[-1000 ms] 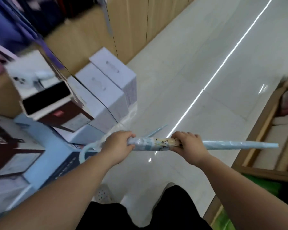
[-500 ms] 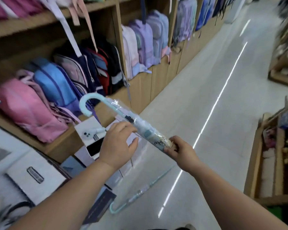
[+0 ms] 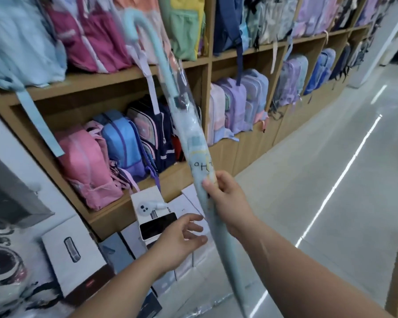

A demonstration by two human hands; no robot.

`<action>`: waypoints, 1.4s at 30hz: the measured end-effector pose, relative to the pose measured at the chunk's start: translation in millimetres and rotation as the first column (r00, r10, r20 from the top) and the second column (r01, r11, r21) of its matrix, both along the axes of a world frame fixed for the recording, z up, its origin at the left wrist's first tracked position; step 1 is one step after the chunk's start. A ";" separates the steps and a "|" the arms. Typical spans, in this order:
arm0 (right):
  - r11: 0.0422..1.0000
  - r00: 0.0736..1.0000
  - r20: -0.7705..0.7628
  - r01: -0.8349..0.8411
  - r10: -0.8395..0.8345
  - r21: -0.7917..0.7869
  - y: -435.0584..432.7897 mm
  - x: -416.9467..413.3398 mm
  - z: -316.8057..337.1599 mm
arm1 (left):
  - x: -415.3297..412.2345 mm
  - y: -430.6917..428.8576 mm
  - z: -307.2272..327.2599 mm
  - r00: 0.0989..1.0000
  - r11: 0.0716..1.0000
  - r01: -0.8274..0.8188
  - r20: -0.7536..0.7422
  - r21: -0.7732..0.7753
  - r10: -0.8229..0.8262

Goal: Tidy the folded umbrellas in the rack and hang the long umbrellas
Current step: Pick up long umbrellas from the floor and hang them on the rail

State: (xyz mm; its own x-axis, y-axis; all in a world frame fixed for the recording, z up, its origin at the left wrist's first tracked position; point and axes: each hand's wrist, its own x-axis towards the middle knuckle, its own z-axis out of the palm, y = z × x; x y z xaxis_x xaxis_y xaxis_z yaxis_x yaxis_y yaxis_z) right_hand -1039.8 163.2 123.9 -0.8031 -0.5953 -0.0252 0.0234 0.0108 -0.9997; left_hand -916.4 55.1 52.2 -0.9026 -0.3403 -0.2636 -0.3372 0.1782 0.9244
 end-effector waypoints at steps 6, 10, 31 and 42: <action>0.932 0.960 0.079 -0.239 0.269 -0.272 -31.8 -20.4 43.3 | 4.8 11.1 17.3 0.980 0.981 -0.181 -0.074 0.071 0.187; 0.863 0.890 0.115 -0.386 0.442 -0.326 -56.7 -14.9 62.0 | 20.6 20.2 29.1 0.939 0.944 -0.324 -0.103 0.061 0.329; 0.713 0.656 -0.369 -0.701 0.658 0.024 -119.6 211.3 43.6 | 260.2 -66.8 104.2 0.552 0.612 -0.791 -0.405 0.023 0.729; 0.708 0.647 -0.456 -0.705 0.611 -0.052 -172.7 373.4 81.8 | 389.6 -152.1 227.4 0.487 0.571 -0.818 -0.608 -0.067 0.627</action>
